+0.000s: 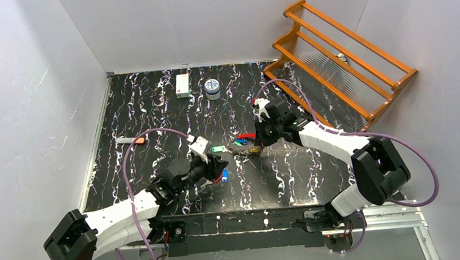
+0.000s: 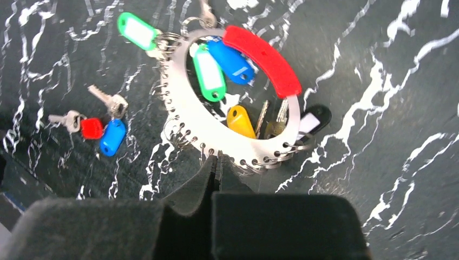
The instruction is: Put the keys on the keyring
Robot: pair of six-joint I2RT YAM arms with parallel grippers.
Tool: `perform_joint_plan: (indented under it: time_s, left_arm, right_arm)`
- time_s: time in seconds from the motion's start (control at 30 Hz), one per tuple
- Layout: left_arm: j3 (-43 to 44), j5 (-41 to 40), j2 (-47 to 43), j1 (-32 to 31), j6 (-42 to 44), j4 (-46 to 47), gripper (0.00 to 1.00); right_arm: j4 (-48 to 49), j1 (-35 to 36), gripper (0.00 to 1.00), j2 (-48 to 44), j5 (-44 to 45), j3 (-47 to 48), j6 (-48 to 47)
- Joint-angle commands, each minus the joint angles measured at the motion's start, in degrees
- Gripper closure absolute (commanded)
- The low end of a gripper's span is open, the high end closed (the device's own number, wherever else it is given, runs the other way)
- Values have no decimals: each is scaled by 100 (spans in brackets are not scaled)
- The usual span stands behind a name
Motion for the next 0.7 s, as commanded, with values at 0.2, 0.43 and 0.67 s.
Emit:
perform_joint_plan:
  time_s: [0.2, 0.43, 0.67]
  left_arm:
    - [824, 810, 5, -17, 1451, -135, 63]
    - [1207, 1292, 288, -17, 2451, -85, 62]
    - [1384, 1642, 657, -18, 2831, 179, 62]
  right_arm:
    - [-563, -37, 99, -886, -1124, 702, -2357]
    - [-355, -33, 99, -1536, -1909, 534, -3125]
    - [14, -33, 99, -2072, -2672, 8, -3829]
